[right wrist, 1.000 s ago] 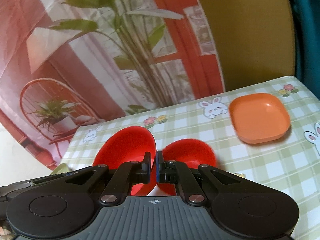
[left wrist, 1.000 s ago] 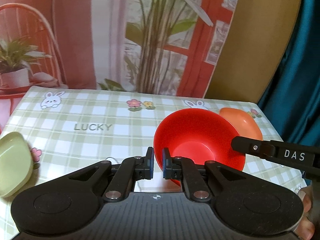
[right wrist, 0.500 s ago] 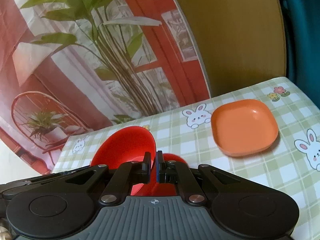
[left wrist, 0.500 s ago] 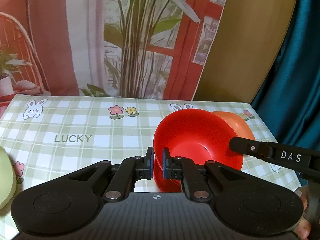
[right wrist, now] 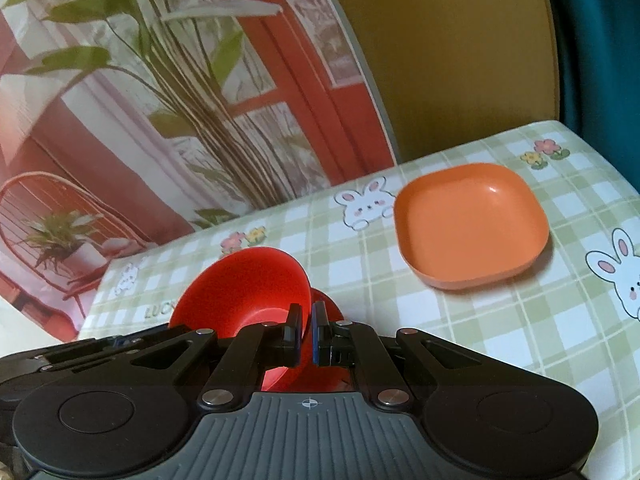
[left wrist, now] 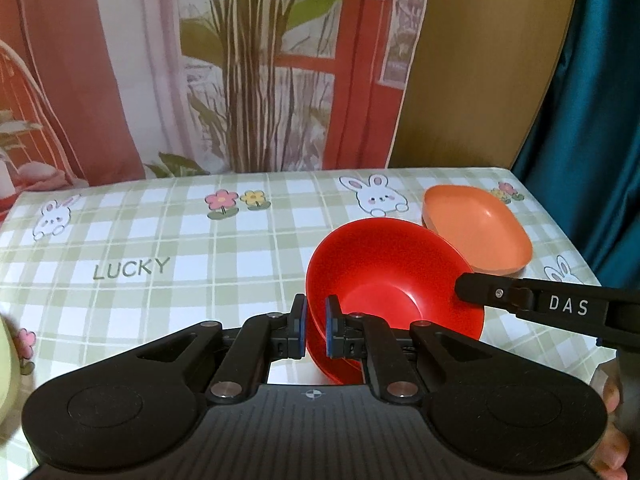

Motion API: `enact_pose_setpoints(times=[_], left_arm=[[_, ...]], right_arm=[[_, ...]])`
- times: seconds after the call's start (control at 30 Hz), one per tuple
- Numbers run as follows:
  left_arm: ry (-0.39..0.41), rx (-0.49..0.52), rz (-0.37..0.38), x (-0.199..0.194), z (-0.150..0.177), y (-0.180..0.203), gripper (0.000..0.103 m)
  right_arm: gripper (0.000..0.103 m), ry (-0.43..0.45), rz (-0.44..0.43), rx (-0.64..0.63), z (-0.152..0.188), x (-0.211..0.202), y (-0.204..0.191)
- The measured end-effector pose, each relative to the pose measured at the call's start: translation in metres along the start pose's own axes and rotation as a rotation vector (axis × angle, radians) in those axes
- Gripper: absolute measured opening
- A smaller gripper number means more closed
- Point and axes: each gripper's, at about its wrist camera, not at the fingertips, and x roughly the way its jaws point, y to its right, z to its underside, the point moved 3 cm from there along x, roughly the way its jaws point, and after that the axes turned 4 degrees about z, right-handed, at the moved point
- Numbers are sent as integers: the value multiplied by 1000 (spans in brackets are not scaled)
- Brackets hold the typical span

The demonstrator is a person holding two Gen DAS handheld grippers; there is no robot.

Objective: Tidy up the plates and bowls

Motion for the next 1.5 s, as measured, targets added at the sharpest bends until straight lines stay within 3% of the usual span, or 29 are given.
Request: enact_pose_setpoints(times=[0.83, 0.9, 0.93, 0.97, 1.03, 1.23, 1.5], left_arm=[[-58, -3, -8, 24, 4, -4, 11], [-58, -11, -11, 24, 3, -6, 14], [-58, -16, -15, 24, 3, -6, 24], [-58, -26, -20, 23, 2, -8, 41], [-47, -50, -35, 21, -1, -10, 50], [10, -66, -31, 7, -11, -3, 50], [117, -44, 94, -10, -25, 32, 52]], right_arm=[[5, -56, 24, -9, 9, 24, 9], [5, -59, 23, -11, 9, 24, 9], [6, -60, 23, -13, 9, 24, 9], [9, -60, 21, -12, 9, 24, 9], [9, -62, 24, -14, 10, 23, 9], [9, -44, 19, -18, 8, 16, 13], [12, 24, 39, -65, -4, -10, 42]])
